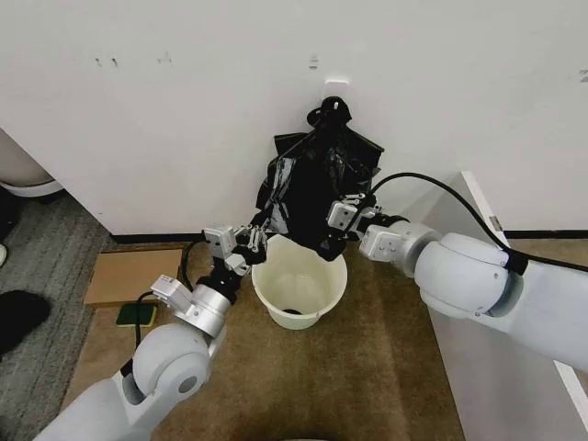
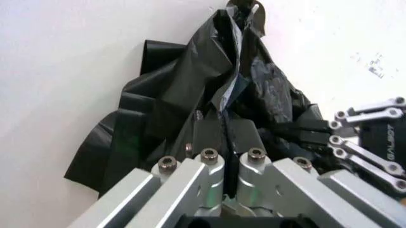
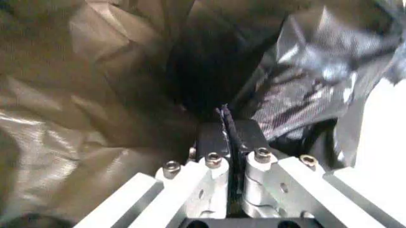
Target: Place the garbage bag over the trash bin.
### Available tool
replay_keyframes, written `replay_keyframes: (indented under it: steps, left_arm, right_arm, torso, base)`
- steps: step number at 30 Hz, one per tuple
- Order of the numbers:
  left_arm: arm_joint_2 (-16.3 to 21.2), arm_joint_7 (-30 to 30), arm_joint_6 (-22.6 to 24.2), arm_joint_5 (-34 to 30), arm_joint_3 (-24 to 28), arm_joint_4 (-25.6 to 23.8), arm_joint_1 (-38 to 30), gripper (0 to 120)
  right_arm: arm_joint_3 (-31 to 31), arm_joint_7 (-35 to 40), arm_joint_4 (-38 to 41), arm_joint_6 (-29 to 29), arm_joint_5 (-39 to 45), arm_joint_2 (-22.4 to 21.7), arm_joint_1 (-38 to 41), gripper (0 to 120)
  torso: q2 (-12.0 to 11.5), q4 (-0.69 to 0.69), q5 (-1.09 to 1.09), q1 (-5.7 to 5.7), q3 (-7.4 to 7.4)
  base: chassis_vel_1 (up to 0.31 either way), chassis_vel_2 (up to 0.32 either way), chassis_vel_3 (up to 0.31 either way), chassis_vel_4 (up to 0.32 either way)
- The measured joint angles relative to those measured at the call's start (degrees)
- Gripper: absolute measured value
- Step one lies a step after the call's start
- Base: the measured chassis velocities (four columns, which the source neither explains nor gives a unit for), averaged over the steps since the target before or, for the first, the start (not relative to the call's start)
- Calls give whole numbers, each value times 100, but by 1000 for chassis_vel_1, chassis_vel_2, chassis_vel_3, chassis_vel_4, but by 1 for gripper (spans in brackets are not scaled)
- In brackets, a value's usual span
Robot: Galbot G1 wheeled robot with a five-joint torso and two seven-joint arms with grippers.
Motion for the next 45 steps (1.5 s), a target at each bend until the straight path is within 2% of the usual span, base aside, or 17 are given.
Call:
replay_keyframes:
  steps: [2, 4, 6, 7, 10, 12, 13, 16, 18, 20, 24, 28, 33, 42, 45]
  left_arm:
    - [4, -13, 0, 2, -18, -15, 28, 0]
    - [15, -36, 0, 4, -42, -57, 77, 0]
    - [52, -58, 0, -1, -69, -158, 178, 0]
    - [52, -58, 0, -1, -69, -158, 178, 0]
    - [230, -60, -5, -35, -125, -342, 458, 0]
    - [332, -56, -22, -36, -160, -475, 703, 0]
    - [439, -64, -30, -37, -183, -655, 1044, 0]
    - [506, -84, -31, -37, -205, -799, 1297, 0]
    - [549, -109, -33, -37, -252, -922, 1524, 0]
    - [575, -120, -35, -25, -427, -1137, 1899, 0]
    - [583, -140, -51, 5, -617, -1299, 2133, 0]
    - [603, -189, -45, -43, -850, -1518, 2145, 0]
    - [732, -217, 34, -322, -1151, -1550, 2019, 0]
    - [1074, -232, 115, -694, -1597, -1550, 1957, 0]
    - [1130, -211, 115, -699, -1666, -1546, 1928, 0]
  right_arm:
    - [439, 141, 62, 83, 325, -13, -419, 0]
    - [1167, 233, 146, 342, 679, -63, -1047, 0]
    - [1938, 347, 284, 809, 1011, -207, -1989, 0]
    - [1938, 347, 284, 809, 1011, -207, -1989, 0]
    - [2487, 474, 568, 1503, 1245, -565, -3051, 0]
    - [2559, 474, 708, 1607, 1348, -619, -3277, 0]
    - [2598, 478, 810, 1707, 1495, -533, -3417, 0]
    - [2685, 561, 888, 1746, 1644, -399, -3560, 0]
    - [2842, 711, 963, 1745, 1795, -243, -3724, 0]
    - [3136, 813, 1018, 1741, 1933, -56, -4005, 0]
    - [3539, 1050, 1153, 1871, 2136, 115, -4359, 0]
    - [3911, 1472, 1290, 1952, 2751, 441, -4428, 0]
    - [4104, 1680, 1429, 1984, 3243, 561, -4355, 0]
    - [4496, 2341, 1566, 1819, 5002, 720, -4320, 0]
    - [4445, 2374, 1566, 1839, 5075, 840, -4412, 0]
  torso:
    - [0, 1, 1, 0, 0]
    - [0, 1, 0, 0, 0]
    - [0, -1, 3, 0, 0]
    - [0, -1, 3, 0, 0]
    - [0, -4, 2, -1, -1]
    - [0, -5, 0, -1, -1]
    - [0, 1, 1, -1, -1]
    - [0, 6, 2, -1, -1]
    - [0, 1, -4, -1, -1]
    - [0, 1, 3, -1, 0]
    - [0, -3, 1, -1, -1]
    - [0, 1, 2, 0, 0]
    - [0, -1, 0, 0, 0]
    - [0, 0, 0, 0, 0]
    - [0, 0, 0, 0, 0]
  base:
    - [0, 0, 0, 0]
    - [0, 0, 0, 0]
    - [0, 0, 0, 0]
    - [0, 0, 0, 0]
    - [0, 0, 0, 0]
    - [0, 0, 0, 0]
    - [0, 0, 0, 0]
    - [0, 0, 0, 0]
    - [0, 0, 0, 0]
    - [0, 0, 0, 0]
    - [0, 0, 0, 0]
    - [0, 0, 0, 0]
    - [0, 0, 0, 0]
    - [0, 0, 0, 0]
    - [0, 0, 0, 0]
